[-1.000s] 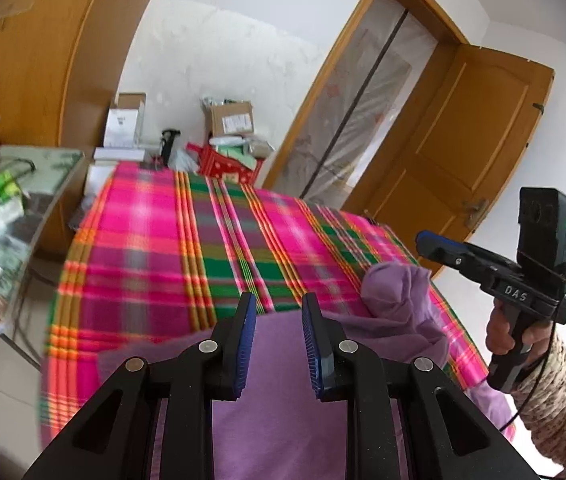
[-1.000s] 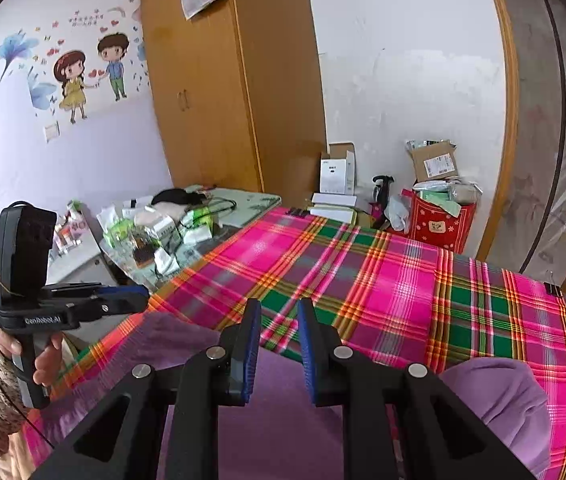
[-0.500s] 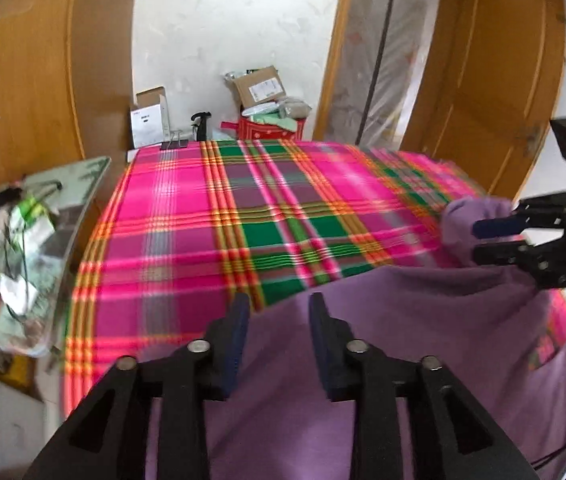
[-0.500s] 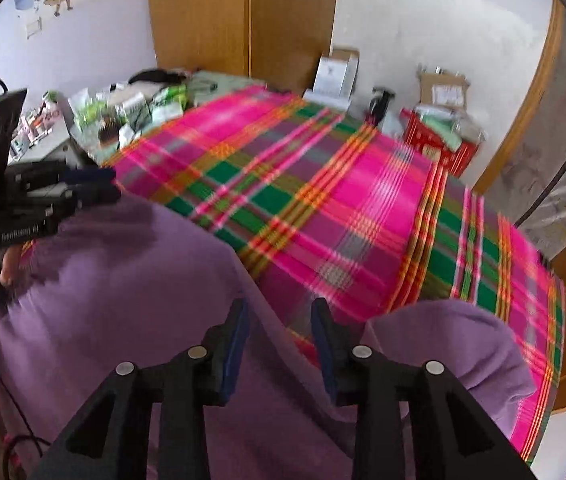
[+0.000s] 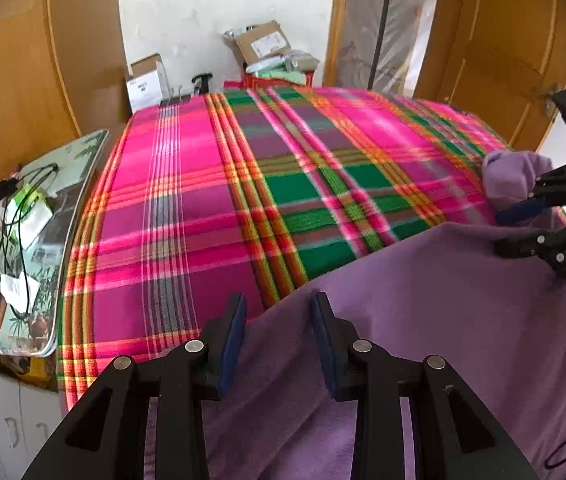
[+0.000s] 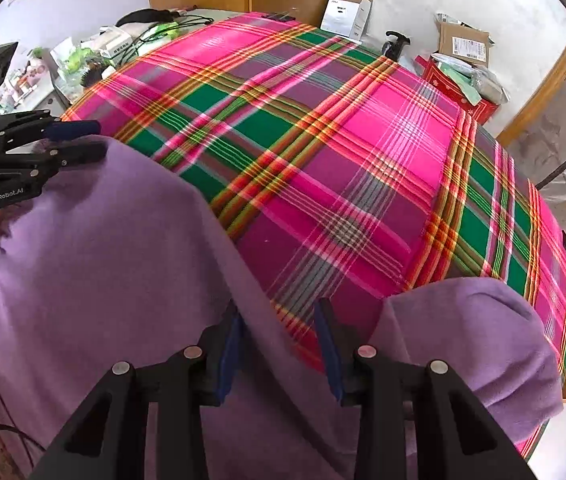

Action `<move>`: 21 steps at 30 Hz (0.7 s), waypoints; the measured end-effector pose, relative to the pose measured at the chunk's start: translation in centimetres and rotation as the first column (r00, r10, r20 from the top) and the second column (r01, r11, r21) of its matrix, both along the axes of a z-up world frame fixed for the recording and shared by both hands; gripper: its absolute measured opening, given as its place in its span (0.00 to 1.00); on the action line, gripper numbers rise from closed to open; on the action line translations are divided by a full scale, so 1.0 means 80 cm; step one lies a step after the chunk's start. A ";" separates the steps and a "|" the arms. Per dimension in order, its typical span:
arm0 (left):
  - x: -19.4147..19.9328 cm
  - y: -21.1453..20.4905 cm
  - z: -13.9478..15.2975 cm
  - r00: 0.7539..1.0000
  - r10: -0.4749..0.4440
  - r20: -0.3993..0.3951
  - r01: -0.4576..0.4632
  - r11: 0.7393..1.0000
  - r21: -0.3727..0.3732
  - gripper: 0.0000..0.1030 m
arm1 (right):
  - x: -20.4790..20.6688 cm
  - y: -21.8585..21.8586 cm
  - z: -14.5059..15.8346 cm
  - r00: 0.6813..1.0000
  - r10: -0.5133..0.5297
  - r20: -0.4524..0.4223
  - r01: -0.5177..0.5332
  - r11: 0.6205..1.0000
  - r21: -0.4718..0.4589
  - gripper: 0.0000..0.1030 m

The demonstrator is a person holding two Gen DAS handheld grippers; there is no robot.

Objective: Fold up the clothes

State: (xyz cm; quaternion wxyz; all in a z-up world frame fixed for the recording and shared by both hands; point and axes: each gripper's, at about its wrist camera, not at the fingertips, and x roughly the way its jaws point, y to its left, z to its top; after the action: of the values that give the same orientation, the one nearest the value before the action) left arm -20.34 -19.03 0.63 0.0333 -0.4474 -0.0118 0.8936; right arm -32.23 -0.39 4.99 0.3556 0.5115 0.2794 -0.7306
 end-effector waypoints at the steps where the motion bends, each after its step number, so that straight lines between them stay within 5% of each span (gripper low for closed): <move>1: -0.001 0.001 -0.004 1.000 0.001 0.009 -0.001 1.000 -0.006 0.34 | -0.001 0.000 -0.001 1.000 -0.001 0.008 0.001 1.000 0.001 0.35; 7: 0.001 0.006 -0.001 0.999 -0.032 0.008 0.032 0.999 -0.028 0.34 | -0.003 -0.002 0.000 1.000 -0.001 -0.007 0.001 1.000 -0.006 0.05; 14: 0.001 0.006 -0.001 0.999 -0.033 0.014 0.033 0.999 -0.030 0.33 | -0.005 -0.008 0.020 0.996 -0.014 -0.089 0.008 0.998 -0.069 0.03; 17: 0.001 0.003 -0.001 0.999 -0.035 0.015 0.035 0.999 -0.011 0.04 | -0.008 -0.017 0.025 0.994 -0.017 -0.110 0.007 0.995 -0.099 0.03; 21: 0.006 0.007 0.004 1.000 -0.015 -0.005 0.014 0.997 -0.076 0.02 | -0.013 -0.028 0.033 0.989 -0.027 -0.147 0.006 0.990 -0.139 0.03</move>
State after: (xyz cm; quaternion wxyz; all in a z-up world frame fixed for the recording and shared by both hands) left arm -19.88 -18.46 0.95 0.0228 -0.4457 0.0256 0.8945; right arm -33.29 -2.66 7.62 0.3623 0.4321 0.2495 -0.7872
